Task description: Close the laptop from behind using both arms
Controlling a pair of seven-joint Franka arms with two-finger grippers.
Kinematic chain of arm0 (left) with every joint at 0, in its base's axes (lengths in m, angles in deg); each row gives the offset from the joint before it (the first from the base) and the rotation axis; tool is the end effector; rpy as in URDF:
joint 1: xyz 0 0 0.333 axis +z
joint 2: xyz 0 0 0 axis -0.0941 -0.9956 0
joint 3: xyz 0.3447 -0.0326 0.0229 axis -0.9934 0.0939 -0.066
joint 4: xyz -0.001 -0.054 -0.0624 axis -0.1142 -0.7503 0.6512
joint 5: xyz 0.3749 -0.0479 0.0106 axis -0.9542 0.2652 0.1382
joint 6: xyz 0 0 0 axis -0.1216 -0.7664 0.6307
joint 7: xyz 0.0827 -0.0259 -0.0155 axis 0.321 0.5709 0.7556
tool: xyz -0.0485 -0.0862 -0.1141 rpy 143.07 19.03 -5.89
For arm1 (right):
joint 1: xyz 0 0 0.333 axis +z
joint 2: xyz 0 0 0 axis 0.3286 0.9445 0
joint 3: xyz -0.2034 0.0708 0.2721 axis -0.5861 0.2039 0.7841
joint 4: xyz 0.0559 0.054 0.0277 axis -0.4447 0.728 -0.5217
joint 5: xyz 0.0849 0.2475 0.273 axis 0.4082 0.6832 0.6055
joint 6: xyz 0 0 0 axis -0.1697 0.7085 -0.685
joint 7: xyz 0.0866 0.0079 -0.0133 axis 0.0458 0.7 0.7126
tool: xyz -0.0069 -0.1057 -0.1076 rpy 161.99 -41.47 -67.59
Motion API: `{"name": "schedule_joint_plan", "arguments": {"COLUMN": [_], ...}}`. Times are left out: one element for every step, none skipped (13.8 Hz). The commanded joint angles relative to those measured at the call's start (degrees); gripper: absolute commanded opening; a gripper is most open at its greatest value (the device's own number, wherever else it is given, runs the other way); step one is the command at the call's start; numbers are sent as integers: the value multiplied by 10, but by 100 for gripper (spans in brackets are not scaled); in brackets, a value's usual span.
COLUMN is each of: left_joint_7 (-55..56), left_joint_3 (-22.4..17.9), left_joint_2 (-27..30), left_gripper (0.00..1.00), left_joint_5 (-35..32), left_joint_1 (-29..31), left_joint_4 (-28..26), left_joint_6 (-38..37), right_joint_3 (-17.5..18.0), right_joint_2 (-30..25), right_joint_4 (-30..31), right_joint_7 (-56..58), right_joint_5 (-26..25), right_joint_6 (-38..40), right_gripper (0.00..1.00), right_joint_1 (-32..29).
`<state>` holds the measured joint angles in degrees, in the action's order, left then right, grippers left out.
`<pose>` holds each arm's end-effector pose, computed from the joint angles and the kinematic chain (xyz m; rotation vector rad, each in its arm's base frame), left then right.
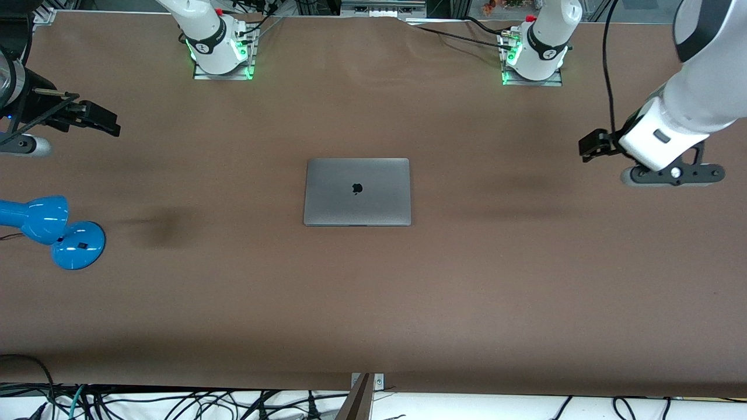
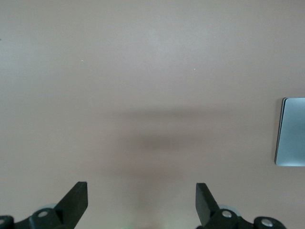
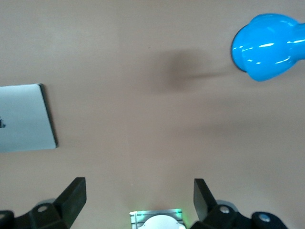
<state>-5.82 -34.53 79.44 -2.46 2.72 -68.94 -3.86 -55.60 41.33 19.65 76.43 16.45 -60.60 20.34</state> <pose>0.5552 -0.0719 0.5815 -3.0580 0.0079 0.1958 0.5355 0.0200 0.5919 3.0872 -0.1100 -0.2163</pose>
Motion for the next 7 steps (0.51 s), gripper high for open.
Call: {"name": "schedule_joint_plan", "arguments": {"left_joint_7": [-58,-60,-59,-59,-59,-56,-58], "left_joint_3": [-73,-78,-77,-77,-75,-75,-75], "left_joint_2": [36,40,41,40,37,34,34], "left_gripper": [100,100,100,100,100,100,100], "left_joint_5": [9,9,9,8,8,8,8], "left_joint_1": [-49,-56,-56,-55,-54,-53,-53], "left_joint_4": [-15,-12,-12,-11,-8,-6,-6], "left_joint_6": [-2,-1,-1,1,2,2,1], "right_joint_3": [8,8,8,8,9,10,10], "right_joint_2": [-19,-19,-19,-19,-17,-16,-16], "right_joint_4": [24,31,36,39,40,41,41], "right_joint_7": [8,12,12,11,7,7,8], "right_joint_5": [-14,-14,-14,-13,-9,-7,-7], "right_joint_6": [-44,-68,-78,-79,-83,-90,-96], "right_gripper": [100,100,100,100,100,100,100], "right_joint_1": [-7,-8,-7,-7,-7,-7,-7]}}
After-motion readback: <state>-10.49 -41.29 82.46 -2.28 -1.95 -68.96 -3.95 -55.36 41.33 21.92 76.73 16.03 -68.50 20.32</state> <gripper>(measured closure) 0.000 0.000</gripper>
